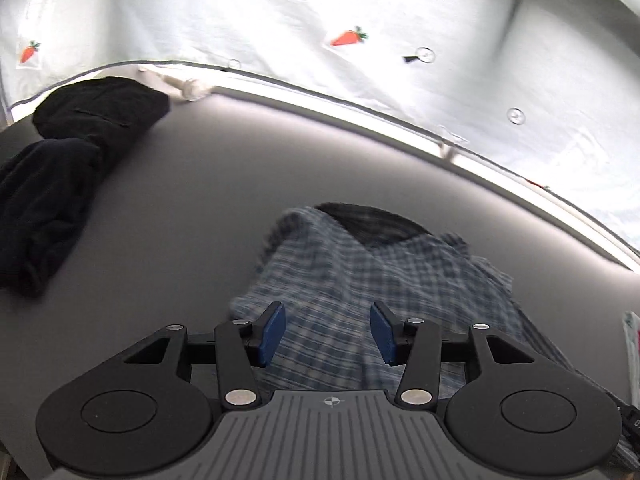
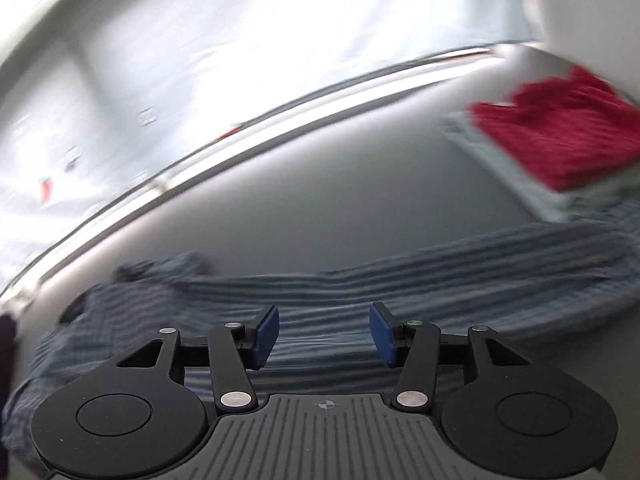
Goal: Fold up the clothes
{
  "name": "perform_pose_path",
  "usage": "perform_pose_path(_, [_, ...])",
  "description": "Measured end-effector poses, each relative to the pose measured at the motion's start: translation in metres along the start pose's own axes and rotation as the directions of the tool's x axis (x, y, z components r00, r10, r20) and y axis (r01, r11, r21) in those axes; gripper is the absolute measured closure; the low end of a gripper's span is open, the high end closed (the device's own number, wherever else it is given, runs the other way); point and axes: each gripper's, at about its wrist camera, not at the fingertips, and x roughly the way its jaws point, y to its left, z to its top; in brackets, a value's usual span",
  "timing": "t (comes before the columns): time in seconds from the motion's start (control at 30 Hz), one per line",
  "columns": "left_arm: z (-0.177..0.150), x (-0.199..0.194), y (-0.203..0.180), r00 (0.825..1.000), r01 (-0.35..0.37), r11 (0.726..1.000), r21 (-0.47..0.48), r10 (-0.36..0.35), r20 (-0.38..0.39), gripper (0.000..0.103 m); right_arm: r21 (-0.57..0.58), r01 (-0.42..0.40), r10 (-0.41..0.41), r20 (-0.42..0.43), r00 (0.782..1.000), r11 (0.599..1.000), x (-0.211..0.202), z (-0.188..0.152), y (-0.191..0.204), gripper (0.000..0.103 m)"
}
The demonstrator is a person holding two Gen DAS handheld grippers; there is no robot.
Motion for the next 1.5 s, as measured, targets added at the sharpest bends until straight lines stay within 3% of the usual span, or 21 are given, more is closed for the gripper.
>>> perform_pose_path(0.17, [0.028,0.044,0.055,0.999,-0.017,1.0,-0.009,0.016,-0.051,0.051,-0.15,-0.147,0.141,-0.046,0.989,0.978,0.039,0.02,0.071,0.027])
perform_pose_path(0.33, [0.054,0.114,0.085,0.994,0.05,0.994,0.096,-0.04,-0.099,0.049,-0.247,-0.186,0.167,-0.096,0.981,0.951,0.088,0.046,0.113,0.024])
perform_pose_path(0.4, [0.06,0.144,0.089,0.979,0.138,0.984,0.109,-0.119,-0.166,0.049,-0.246,-0.223,0.193,-0.143,0.971,0.943,0.109,0.054,0.118,0.024])
perform_pose_path(0.53, [0.054,0.179,0.074,0.966,0.194,0.955,0.226,-0.145,-0.215,0.05,-0.237,-0.307,0.245,-0.258,0.935,0.922,0.143,0.058,0.119,0.025])
perform_pose_path(0.6, [0.053,0.183,0.068,0.954,0.248,0.938,0.243,-0.193,-0.23,0.05,-0.226,-0.324,0.251,-0.301,0.92,0.918,0.153,0.055,0.118,0.025])
perform_pose_path(0.77, [0.054,0.184,0.058,0.905,0.393,0.897,0.202,-0.339,-0.256,0.05,-0.211,-0.292,0.214,-0.328,0.92,0.933,0.16,0.042,0.113,0.025])
perform_pose_path(0.83, [0.055,0.186,0.055,0.891,0.419,0.893,0.166,-0.369,-0.265,0.049,-0.252,-0.271,0.177,-0.342,0.923,0.929,0.161,0.034,0.118,0.031])
perform_pose_path(0.9, [0.054,0.192,0.05,0.885,0.422,0.895,0.144,-0.373,-0.279,0.049,-0.318,-0.242,0.129,-0.34,0.932,0.917,0.16,0.022,0.126,0.05])
perform_pose_path(0.93, [0.053,0.195,0.047,0.886,0.418,0.898,0.14,-0.368,-0.283,0.049,-0.355,-0.226,0.104,-0.331,0.938,0.907,0.159,0.016,0.13,0.069])
perform_pose_path(0.97, [0.052,0.197,0.045,0.89,0.407,0.903,0.138,-0.358,-0.283,0.05,-0.383,-0.211,0.088,-0.315,0.945,0.899,0.156,0.012,0.134,0.081])
perform_pose_path(1.0, [0.051,0.199,0.043,0.894,0.397,0.908,0.136,-0.348,-0.283,0.05,-0.41,-0.196,0.072,-0.298,0.952,0.891,0.154,0.007,0.137,0.086])
perform_pose_path(1.03, [0.05,0.2,0.041,0.897,0.386,0.913,0.13,-0.34,-0.281,0.052,-0.437,-0.18,0.057,-0.281,0.958,0.881,0.151,0.003,0.141,0.098])
perform_pose_path(1.1, [0.049,0.2,0.04,0.908,0.352,0.931,0.096,-0.314,-0.278,0.074,-0.483,-0.125,0.018,-0.22,0.975,0.867,0.142,-0.003,0.148,0.1])
perform_pose_path(1.13, [0.049,0.199,0.042,0.914,0.332,0.94,0.083,-0.299,-0.275,0.094,-0.501,-0.097,0.002,-0.186,0.983,0.86,0.137,-0.004,0.151,0.101])
perform_pose_path(1.17, [0.049,0.199,0.042,0.919,0.316,0.945,0.083,-0.284,-0.272,0.1,-0.51,-0.07,-0.01,-0.154,0.988,0.857,0.132,-0.004,0.152,0.101])
perform_pose_path(1.33, [0.051,0.18,0.033,0.949,0.264,0.948,0.177,-0.223,-0.223,0.103,-0.48,-0.052,0.0,-0.106,0.994,0.876,0.117,0.012,0.147,0.101])
perform_pose_path(1.5, [0.06,0.168,0.032,0.944,0.288,0.942,0.172,-0.249,-0.215,0.102,-0.431,-0.079,0.025,-0.129,0.991,0.899,0.115,0.028,0.138,0.1])
